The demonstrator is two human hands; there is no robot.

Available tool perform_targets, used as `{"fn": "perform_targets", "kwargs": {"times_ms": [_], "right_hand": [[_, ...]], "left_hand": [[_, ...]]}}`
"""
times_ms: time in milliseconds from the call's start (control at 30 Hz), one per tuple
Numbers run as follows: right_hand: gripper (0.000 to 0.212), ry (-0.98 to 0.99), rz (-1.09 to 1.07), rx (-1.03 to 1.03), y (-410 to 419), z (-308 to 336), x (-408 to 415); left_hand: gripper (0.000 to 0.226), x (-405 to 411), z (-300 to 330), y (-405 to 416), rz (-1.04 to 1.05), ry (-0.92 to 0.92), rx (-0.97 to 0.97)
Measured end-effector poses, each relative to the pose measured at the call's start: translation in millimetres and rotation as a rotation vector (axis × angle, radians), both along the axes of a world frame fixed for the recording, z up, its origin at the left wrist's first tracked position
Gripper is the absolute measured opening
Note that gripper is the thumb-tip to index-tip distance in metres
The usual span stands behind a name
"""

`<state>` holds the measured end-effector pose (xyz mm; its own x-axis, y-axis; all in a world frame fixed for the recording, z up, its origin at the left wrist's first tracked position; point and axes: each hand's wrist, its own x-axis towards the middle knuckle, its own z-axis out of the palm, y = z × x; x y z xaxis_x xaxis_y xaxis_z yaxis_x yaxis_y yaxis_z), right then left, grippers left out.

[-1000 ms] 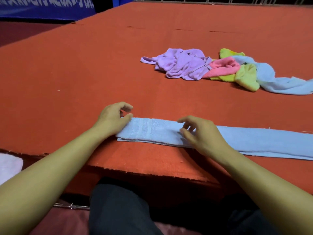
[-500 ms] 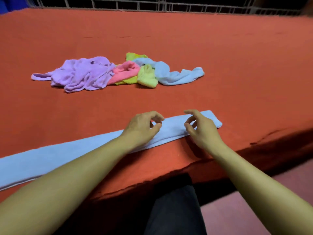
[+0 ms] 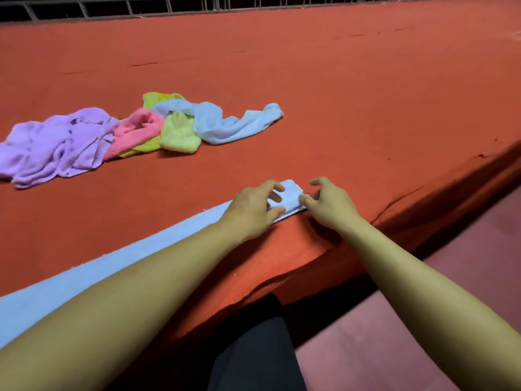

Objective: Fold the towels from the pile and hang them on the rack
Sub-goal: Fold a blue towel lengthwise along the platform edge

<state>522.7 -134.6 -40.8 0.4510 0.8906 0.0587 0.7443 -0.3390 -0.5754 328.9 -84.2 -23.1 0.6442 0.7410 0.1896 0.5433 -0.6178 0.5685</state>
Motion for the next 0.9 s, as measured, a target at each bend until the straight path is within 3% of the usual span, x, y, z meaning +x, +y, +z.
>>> {"fn": "perform_targets", "kwargs": {"times_ms": [133,267,400,567,667,767,833,900], "right_hand": [[0.056,-0.019,-0.033,0.011,10.1,1.6,-1.5],[0.056,-0.058,0.064,0.010,15.2,-0.6,-7.2],[0.057,0.030,0.107,0.038,19.0,2.7,-13.0],[0.059,0.292,0.084,0.099,23.0,19.9,-18.8],[0.056,0.637,0.018,0.204,20.4,27.7,-25.3],[0.045,1.105,-0.074,0.271,19.5,34.5,-30.2],[0.052,1.166,-0.083,0.264,20.7,33.2,-31.2],[0.061,1.170,-0.042,0.281,20.4,29.1,-31.0]], "left_hand": [[0.041,32.1,-4.8,-1.1,0.074,-0.093,-0.089],[0.042,40.8,-12.1,0.8,0.157,-0.075,-0.232],[0.048,39.6,-12.5,4.5,0.236,-0.120,-0.331],[0.051,37.4,-12.2,2.7,0.266,-0.248,-0.385],[0.045,36.3,-10.7,-2.6,0.265,-0.325,-0.383],[0.074,33.0,-13.2,-5.6,0.244,-0.350,-0.433],[0.095,30.6,-12.7,-6.8,0.236,-0.317,-0.447],[0.098,30.6,-11.5,-5.1,0.239,-0.305,-0.453]]}}
